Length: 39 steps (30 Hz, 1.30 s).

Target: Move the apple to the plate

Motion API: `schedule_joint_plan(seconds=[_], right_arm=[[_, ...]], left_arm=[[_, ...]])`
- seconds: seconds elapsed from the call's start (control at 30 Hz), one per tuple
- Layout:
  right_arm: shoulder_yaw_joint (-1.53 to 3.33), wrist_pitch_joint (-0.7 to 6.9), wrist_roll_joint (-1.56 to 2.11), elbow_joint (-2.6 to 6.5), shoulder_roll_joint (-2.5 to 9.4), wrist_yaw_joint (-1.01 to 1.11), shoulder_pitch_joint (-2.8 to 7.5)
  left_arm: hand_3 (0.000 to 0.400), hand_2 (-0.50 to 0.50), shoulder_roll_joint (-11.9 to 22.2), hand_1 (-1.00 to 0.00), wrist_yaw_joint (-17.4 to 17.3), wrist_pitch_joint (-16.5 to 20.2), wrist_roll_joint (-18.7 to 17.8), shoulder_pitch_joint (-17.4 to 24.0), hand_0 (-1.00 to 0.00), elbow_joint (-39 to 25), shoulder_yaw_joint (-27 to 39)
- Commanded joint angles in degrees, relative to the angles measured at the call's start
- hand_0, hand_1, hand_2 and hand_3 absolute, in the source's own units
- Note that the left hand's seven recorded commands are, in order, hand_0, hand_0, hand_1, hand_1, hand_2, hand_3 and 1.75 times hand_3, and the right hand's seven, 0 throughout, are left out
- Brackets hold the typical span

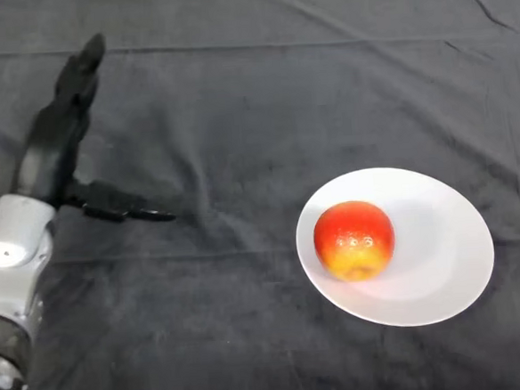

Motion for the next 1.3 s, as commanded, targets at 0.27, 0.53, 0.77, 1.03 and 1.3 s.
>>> schedule_joint_plan(seconds=[0.27,0.53,0.77,1.03,1.3], right_arm=[[1.61,0.54,-1.26,2.7,3.02,0.58,4.49],[1.61,0.56,-1.24,2.65,3.02,0.59,4.52],[1.6,0.58,-1.23,2.61,3.02,0.6,4.54],[1.6,0.6,-1.23,2.57,3.02,0.6,4.55],[1.6,0.62,-1.22,2.55,3.02,0.61,4.56]], left_arm=[[0.0,0.0,6.09,0.0,0.55,0.63,-2.41,5.8,0.0,2.58,6.57],[0.0,0.0,7.87,0.0,1.21,2.77,-4.65,9.86,0.0,3.94,11.76],[0.0,0.0,9.7,0.0,1.7,6.11,-7.19,11.8,0.0,5.06,16.67],[0.0,0.0,10.64,0.0,3.12,9.12,-9.72,12.83,0.0,5.47,21.75],[0.0,0.0,11.84,0.0,3.66,11.6,-12.49,13.8,0.0,5.59,26.75]])
